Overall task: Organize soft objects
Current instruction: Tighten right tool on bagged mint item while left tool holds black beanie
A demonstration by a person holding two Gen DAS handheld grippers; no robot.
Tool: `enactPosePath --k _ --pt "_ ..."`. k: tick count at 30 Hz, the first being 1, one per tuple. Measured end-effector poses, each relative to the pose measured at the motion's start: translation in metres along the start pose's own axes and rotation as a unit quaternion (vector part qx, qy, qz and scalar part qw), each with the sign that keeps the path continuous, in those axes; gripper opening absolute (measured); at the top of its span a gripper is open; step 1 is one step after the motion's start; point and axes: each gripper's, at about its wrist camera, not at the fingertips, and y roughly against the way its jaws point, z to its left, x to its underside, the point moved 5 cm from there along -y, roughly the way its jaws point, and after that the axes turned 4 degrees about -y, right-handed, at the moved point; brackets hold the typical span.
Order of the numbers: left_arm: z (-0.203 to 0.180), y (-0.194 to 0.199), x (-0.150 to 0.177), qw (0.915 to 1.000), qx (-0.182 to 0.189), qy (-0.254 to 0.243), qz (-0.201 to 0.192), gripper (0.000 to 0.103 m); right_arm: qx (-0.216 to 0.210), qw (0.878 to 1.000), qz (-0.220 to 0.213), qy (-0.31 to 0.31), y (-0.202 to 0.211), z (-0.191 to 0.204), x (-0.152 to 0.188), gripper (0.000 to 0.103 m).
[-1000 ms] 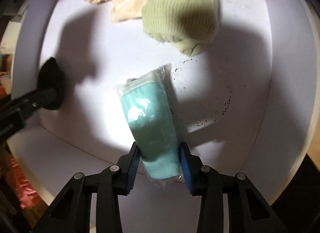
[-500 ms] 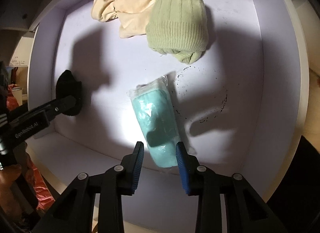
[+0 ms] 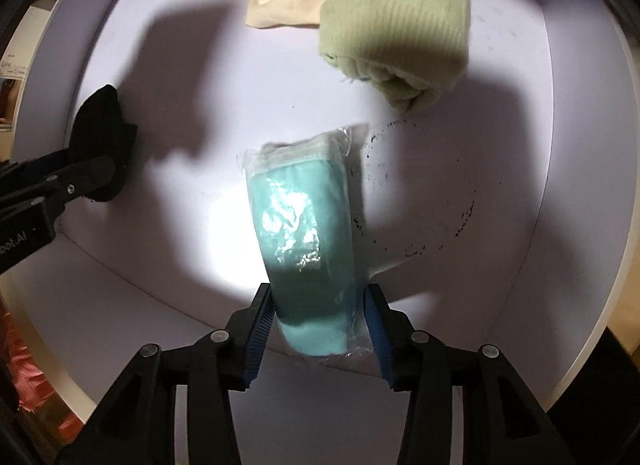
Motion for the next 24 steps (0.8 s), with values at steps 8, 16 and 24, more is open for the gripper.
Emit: enactPosePath --k 8,16,24 --pt "-0.003 -0.001 0.002 1.0 -0.004 -0.001 -0.001 0.058 -0.037 0.999 -0.009 -0.026 0.014 0.002 -0.001 0.034" --pt "-0.013 0.001 -0.009 1.0 -0.007 -0.004 0.0 0.058 -0.076 0.995 -0.03 -0.05 0.04 0.001 0.004 0.034" --pt "-0.011 0.0 -0.009 1.0 -0.003 0.0 0.001 0.058 -0.131 0.986 -0.044 -0.091 0.049 -0.008 0.005 0.033"
